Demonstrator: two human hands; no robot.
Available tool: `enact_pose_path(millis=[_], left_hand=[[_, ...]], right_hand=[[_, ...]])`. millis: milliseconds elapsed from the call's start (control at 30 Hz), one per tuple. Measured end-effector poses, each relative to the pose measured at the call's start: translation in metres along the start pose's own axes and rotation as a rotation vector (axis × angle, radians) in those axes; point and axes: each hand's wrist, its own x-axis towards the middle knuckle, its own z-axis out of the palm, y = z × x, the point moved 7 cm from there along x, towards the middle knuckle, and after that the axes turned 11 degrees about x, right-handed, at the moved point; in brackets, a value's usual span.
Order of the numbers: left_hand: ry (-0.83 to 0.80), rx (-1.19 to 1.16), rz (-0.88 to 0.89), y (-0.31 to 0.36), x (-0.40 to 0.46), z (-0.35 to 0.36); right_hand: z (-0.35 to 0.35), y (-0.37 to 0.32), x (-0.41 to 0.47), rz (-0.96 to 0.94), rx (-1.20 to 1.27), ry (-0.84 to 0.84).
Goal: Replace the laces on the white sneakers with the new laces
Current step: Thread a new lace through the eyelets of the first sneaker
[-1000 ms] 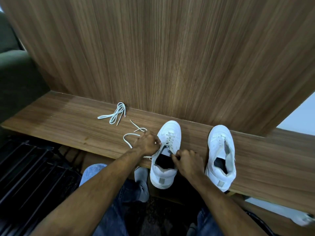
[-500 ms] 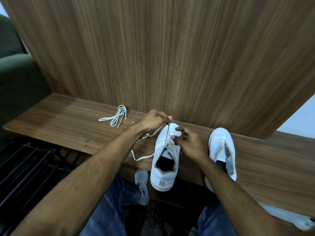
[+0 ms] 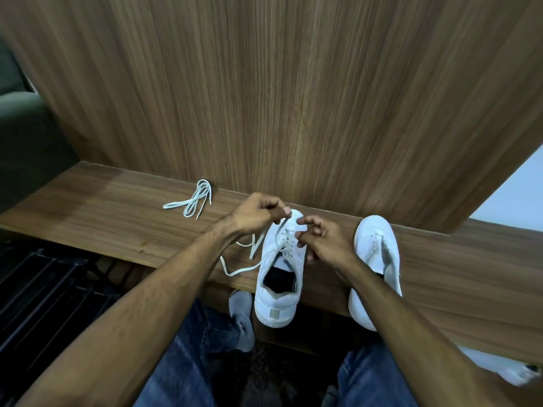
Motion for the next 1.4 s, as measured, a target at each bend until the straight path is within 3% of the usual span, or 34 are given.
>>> enact_pose_path(millis=[133, 333, 433, 533, 700, 800, 967, 1067, 1200, 1400], left_hand=[[-0.02, 0.058, 0.04, 0.007, 0.0, 0.01], [0.049, 0.192, -0.093, -0.041, -0.003, -0.018], [0.162, 0.168, -0.14, -0.057, -0.009, -0.036], [0.227, 0.196, -0.109, -0.053, -0.008, -0.04], [0.019, 0.27, 0.075, -0.026, 0.001, 0.003], [0.03, 0.23, 0.081, -0.021, 0.001, 0.013], [0.101, 0.154, -0.063, -0.051, -0.014, -0.012], [0.208, 0.155, -0.179, -0.077, -0.021, -0.036], [0.446, -0.005, -0.299, -0.089, -0.031, -0.06], [0.626, -0.65, -0.426, -0.081, -0.033, -0.059]], right_hand=[[0.016, -0.007, 0.005, -0.03, 0.02, -0.004], [-0.037, 0.016, 0.008, 0.066, 0.107, 0.291], [-0.048, 0.037, 0.005, 0.155, 0.084, 0.345], [-0.038, 0.039, 0.007, 0.111, -0.084, 0.325], [0.014, 0.005, 0.008, -0.183, -0.328, 0.041], [0.015, -0.002, 0.007, -0.231, -0.487, 0.051], [-0.043, 0.017, 0.0, 0.007, -0.058, 0.276], [-0.07, 0.029, -0.003, 0.089, 0.078, 0.391], [-0.07, 0.033, -0.005, 0.157, 0.161, 0.409], [-0.046, 0.04, -0.007, 0.183, 0.338, 0.371]])
